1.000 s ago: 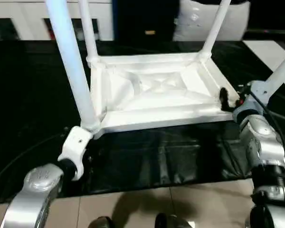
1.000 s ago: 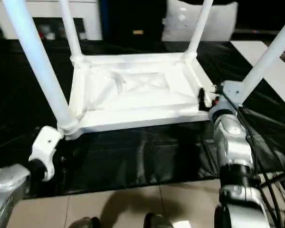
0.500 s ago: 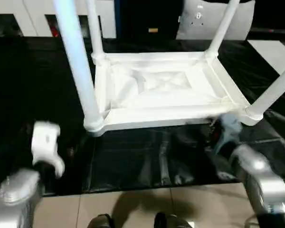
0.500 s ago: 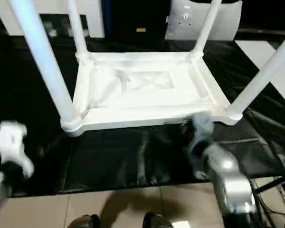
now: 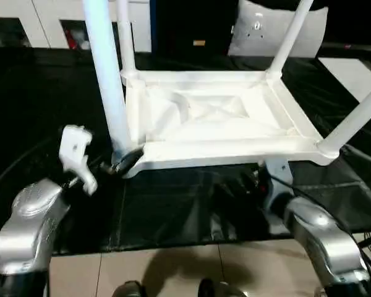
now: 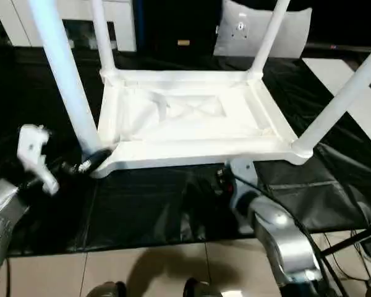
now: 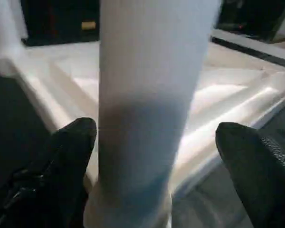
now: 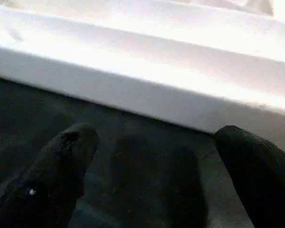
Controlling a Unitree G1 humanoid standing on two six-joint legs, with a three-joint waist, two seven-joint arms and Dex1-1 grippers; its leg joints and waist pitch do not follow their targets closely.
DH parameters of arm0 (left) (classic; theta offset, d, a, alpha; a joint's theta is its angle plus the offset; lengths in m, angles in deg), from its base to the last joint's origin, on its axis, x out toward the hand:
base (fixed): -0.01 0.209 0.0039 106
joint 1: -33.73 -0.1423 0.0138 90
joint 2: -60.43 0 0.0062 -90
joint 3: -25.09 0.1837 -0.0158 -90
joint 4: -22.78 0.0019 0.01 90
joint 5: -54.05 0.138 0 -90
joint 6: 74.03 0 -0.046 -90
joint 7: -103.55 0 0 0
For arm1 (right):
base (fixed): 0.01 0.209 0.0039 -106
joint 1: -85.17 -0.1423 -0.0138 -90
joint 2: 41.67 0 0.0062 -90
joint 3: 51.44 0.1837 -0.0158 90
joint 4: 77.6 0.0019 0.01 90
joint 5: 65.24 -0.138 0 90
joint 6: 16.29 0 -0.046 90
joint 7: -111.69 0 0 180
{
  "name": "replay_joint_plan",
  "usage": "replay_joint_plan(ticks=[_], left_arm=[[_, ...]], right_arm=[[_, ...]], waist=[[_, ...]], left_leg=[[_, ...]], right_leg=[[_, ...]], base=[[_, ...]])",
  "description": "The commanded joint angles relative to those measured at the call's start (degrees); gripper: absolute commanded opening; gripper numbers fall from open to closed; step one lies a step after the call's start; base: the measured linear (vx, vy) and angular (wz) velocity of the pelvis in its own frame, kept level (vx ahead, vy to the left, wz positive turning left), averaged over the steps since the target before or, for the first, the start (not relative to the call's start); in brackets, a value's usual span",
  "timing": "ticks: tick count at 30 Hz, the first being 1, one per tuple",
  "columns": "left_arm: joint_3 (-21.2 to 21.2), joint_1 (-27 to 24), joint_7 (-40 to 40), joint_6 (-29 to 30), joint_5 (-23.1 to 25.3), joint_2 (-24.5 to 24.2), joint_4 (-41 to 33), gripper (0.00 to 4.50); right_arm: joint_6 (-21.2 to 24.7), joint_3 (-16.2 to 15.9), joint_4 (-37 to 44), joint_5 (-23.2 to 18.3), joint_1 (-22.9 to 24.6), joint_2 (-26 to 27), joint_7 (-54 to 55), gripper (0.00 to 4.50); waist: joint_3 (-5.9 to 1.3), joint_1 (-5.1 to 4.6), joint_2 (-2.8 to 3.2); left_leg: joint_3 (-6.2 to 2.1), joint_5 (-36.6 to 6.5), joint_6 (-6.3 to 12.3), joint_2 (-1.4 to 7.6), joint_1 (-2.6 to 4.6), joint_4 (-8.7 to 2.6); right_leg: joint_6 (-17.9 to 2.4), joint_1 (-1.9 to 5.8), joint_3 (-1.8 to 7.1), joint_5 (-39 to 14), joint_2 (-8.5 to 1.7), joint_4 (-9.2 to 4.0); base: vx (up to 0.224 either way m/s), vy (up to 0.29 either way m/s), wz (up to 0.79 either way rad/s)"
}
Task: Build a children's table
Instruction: Rotate table base
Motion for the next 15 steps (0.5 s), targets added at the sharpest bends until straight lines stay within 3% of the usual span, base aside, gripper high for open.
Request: replay_joint_plan(ticks=[1, 2, 3, 4, 5, 6, 8, 9, 11, 14, 15], left_arm=[[0.6, 0.9, -0.2, -0.9, 1.2, 0.1, 2.5, 4.42], [0.6, 1.4, -0.4, -1.3, 1.2, 0.1, 3.3, 4.42], [0.7, 2.6, -1.5, -1.0, 0.3, 0.3, 4.4, 4.42], [1.1, 4.0, -2.8, -1.4, -0.4, 0.4, 5.8, 4.42], [1.6, 5.5, -4.3, -1.6, -1.2, 0.4, 7.2, 4.42], [2.0, 6.3, -5.1, -1.4, -1.8, 0.3, 7.8, 4.42], [2.8, 7.4, -7.3, -0.6, -3.0, 0.1, 8.1, 4.42], [3.9, 7.4, -9.9, 1.1, -4.5, -0.3, 6.9, 4.42], [6.8, 5.9, -17.8, 5.0, -8.9, -2.3, 1.9, 4.42], [8.8, 4.0, -21.4, 9.1, -11.6, -4.5, -2.7, 4.42], [10.9, 2.1, -24.1, 13.0, -13.8, -6.9, -7.1, 4.42]], right_arm=[[-0.5, 1.1, -2.2, 0.3, -0.7, 0.5, 1.2, 4.5], [-0.6, 1.2, -2.8, 0.4, -1.0, 0.8, 1.4, 4.5], [-1.2, 1.0, -4.6, 0.9, -2.0, 1.3, 1.9, 4.5], [-1.7, 0.9, -6.7, 1.4, -3.1, 1.9, 2.5, 4.5], [-2.2, 0.7, -9.0, 2.0, -4.3, 2.4, 3.0, 4.5], [-2.5, 0.6, -10.2, 2.4, -5.0, 2.7, 3.1, 4.5], [-3.0, 0.1, -11.9, 2.8, -6.1, 3.0, 3.1, 4.5], [-3.5, -0.1, -13.2, 3.2, -6.9, 3.4, 3.2, 4.5], [-4.6, -0.6, -15.7, 3.6, -8.7, 4.3, 3.1, 4.5], [-5.1, -1.1, -16.1, 3.9, -9.3, 4.6, 2.9, 4.5], [-5.4, -1.5, -16.1, 3.9, -9.7, 5.0, 2.8, 4.5]], waist=[[-4.66, 0.04, 0.41], [-4.73, 0.25, 0.64], [-4.86, 0.22, 0.42], [-4.86, 0.31, 0.65], [-4.88, 0.26, 0.52], [-4.8, 0.32, 0.34], [-4.5, 0.42, 0.54], [-4.44, 0.38, 0.31], [-4.36, 0.25, 0.45], [-4.24, 0.02, 0.53], [-4.23, -0.01, 0.42]], left_leg=[[-0.84, -15.0, 0.18, 2.39, 1.2, -4.22], [-0.79, -13.0, 0.55, 2.37, 1.14, -4.06], [-0.63, -11.9, 0.76, 2.37, 1.05, -3.88], [-0.64, -11.2, 0.83, 2.35, 1.15, -3.83], [-0.52, -10.7, 0.93, 2.21, 0.96, -3.73], [-0.49, -10.7, 1.01, 2.17, 0.95, -3.75], [-0.53, -12.4, 0.28, 2.43, 1.07, -3.91], [-0.53, -12.8, 0.04, 2.44, 1.06, -3.94], [-0.67, -14.7, -0.76, 2.52, 1.4, -4.07], [-0.6, -15.3, -1.17, 2.69, 1.48, -4.22], [-0.44, -15.6, -1.24, 2.66, 1.68, -4.17]], right_leg=[[-7.0, 2.78, 3.27, -18.3, -3.79, -3.33], [-8.0, 2.83, 3.39, -15.9, -3.9, -2.93], [-8.7, 2.88, 3.45, -14.4, -3.87, -2.62], [-9.2, 2.82, 3.45, -13.5, -3.84, -2.4], [-9.9, 2.93, 3.47, -12.7, -3.77, -2.22], [-10.1, 2.96, 3.44, -13.1, -3.88, -2.32], [-10.1, 2.96, 3.37, -16.0, -3.9, -2.5], [-9.8, 3.01, 3.36, -16.8, -3.97, -2.55], [-9.4, 2.87, 3.36, -20.3, -4.17, -2.66], [-9.6, 2.71, 3.49, -19.7, -3.9, -2.45], [-9.7, 2.61, 3.56, -19.5, -3.79, -2.42]], base=[[0.0, 0.0, 0.0], [0.0, 0.0, 0.0], [0.0, 0.0, 0.0], [0.0, 0.0, 0.0], [0.0, 0.0, 0.0], [0.0, 0.0, 0.0], [0.0, 0.0, 0.0], [0.0, 0.0, 0.0], [0.0, 0.0, 0.0], [0.0, 0.0, 0.0], [0.0, 0.0, 0.0]])
